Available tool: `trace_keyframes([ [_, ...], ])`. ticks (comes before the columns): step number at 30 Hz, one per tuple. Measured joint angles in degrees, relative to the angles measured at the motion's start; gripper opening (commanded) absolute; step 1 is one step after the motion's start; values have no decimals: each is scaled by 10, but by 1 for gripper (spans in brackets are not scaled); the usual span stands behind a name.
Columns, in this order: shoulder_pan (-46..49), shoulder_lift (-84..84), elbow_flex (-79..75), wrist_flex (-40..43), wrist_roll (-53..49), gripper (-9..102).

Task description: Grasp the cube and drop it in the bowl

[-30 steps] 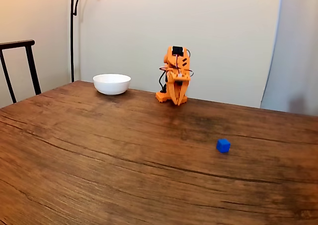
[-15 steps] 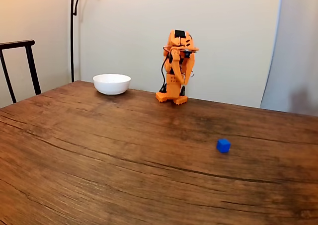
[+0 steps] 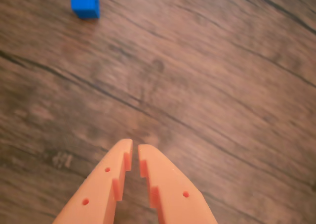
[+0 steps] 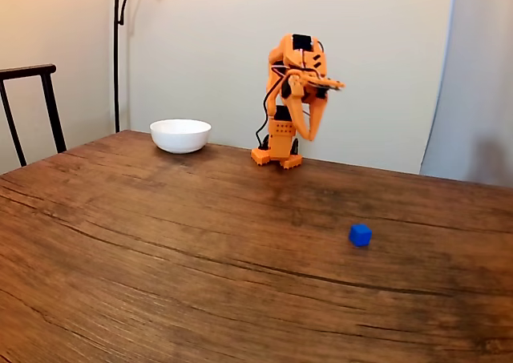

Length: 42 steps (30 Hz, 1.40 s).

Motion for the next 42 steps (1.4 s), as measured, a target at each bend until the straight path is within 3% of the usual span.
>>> trace_keyframes([
  [26, -59, -251, -9, -305, 0, 0],
  [42, -63, -295, -9, -352, -4, 38],
])
